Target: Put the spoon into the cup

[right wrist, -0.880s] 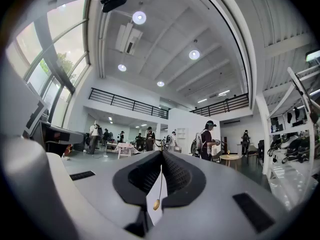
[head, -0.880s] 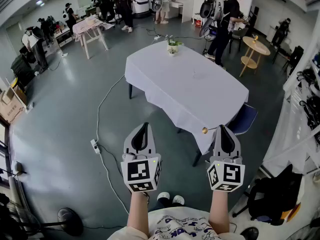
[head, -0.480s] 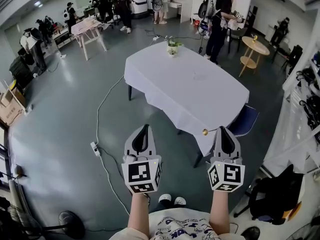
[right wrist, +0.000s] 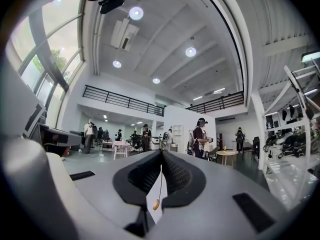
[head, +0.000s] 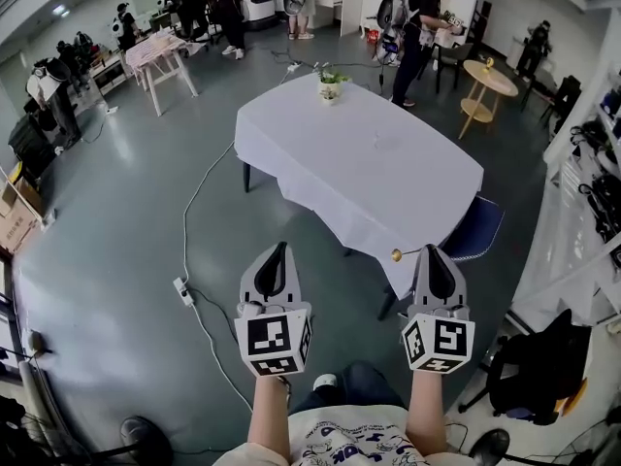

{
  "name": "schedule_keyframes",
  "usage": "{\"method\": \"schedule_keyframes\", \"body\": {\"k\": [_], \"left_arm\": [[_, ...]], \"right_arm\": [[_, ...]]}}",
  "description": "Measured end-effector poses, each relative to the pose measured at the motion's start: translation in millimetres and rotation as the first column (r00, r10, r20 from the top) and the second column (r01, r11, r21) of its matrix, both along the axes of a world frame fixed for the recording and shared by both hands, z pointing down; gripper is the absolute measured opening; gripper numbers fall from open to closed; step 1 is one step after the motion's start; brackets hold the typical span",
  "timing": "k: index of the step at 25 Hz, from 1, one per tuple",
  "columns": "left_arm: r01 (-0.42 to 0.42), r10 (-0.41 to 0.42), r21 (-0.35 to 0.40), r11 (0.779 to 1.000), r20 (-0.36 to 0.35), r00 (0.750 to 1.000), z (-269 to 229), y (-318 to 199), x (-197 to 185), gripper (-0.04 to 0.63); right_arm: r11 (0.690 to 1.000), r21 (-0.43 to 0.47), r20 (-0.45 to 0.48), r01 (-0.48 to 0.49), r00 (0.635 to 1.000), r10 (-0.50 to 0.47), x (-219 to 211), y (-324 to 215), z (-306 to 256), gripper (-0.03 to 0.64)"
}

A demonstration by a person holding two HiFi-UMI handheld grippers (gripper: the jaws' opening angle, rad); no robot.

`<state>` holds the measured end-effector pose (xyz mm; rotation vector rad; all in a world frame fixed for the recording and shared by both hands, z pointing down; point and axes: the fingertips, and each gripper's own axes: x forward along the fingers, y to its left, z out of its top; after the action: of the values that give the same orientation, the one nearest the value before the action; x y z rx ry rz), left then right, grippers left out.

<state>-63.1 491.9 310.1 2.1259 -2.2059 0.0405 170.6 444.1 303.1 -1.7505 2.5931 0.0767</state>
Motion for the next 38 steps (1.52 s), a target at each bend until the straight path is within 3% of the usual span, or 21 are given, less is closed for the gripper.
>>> {"method": "schedule_keyframes", "body": {"k": [14,29,38], "left_arm": [[0.025,-0.025,-0.041,0.999,0.004,1.000,26,-71,-19,0.012],[0.105,-0.104,-0.021,0.994,0.027,0.994,6,-258,-38,0.012],[0.118,-0.118,-0.012,0.993,0.027,0.993,2,-354,-38,0.012]], "right_arm": [[0.998,-0.037,0.002,0.043,0.999,-0.043,-25,-79,25,0.018],[0.993,0.001,0.024,0.120,0.993,-0.120,-50,-289,0,0.018],[0.993,0.008,0.041,0.114,0.993,-0.114,-44,-390,-3,0.018]]}}
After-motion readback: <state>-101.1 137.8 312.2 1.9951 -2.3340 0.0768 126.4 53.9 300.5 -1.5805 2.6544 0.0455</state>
